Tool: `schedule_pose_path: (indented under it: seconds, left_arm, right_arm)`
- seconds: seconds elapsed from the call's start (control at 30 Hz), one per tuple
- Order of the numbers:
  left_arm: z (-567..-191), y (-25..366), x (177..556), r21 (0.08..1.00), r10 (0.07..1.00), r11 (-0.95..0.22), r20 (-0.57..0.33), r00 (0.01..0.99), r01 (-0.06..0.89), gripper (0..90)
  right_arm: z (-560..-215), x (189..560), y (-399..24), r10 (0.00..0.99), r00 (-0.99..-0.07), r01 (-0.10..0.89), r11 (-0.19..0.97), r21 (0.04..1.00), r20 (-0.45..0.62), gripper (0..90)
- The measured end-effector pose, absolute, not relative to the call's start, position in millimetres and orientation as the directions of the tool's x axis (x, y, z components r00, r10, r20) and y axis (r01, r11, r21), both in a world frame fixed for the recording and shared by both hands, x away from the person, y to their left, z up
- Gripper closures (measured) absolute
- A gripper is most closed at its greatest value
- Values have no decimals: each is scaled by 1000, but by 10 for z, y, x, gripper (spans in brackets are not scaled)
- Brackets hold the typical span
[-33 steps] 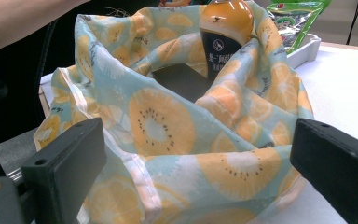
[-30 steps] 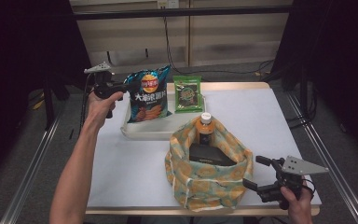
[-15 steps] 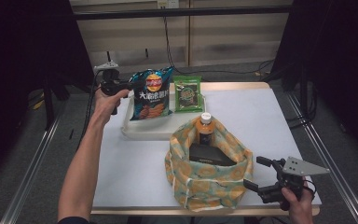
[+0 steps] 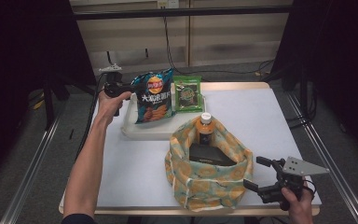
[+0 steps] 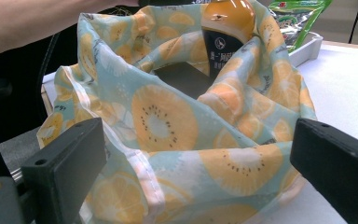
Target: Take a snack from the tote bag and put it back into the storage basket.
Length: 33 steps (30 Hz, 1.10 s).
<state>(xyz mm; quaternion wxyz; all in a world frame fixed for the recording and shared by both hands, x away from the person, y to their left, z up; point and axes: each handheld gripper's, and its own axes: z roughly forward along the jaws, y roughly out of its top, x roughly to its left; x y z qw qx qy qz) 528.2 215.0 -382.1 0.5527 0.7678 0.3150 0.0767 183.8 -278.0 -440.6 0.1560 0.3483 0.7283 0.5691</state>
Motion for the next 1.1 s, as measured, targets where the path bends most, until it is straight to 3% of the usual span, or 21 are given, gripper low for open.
schedule_pose_path:
  seconds: [0.5, 0.73, 0.8, 0.9, 0.97, 1.1]
  left_arm:
    - [-3822, 2319, 5372, 894, 632, -186, -208, 747, 407, 766]
    - [-3851, 2275, 5378, 893, 652, -198, -189, 735, 404, 630]
    - [-3876, 2276, 5385, 881, 673, -197, -197, 713, 430, 504]
    - [-3911, 2278, 5385, 870, 692, -193, -207, 692, 453, 427]
    - [-3923, 2277, 5384, 865, 705, -188, -211, 677, 466, 330]
    - [-3936, 2308, 5364, 861, 732, -191, -195, 653, 471, 248]
  right_arm:
    - [-4407, 1847, -2781, 684, -709, 332, 113, 937, 169, 29]
    - [-4410, 1852, -2776, 683, -711, 329, 113, 937, 167, 29]
    - [-4410, 1851, -2777, 683, -711, 329, 113, 937, 168, 29]
    - [-4409, 1846, -2781, 682, -712, 331, 114, 937, 168, 29]
    - [-4407, 1842, -2779, 684, -710, 333, 111, 936, 171, 28]
    - [-4407, 1843, -2777, 681, -712, 332, 112, 937, 170, 28]
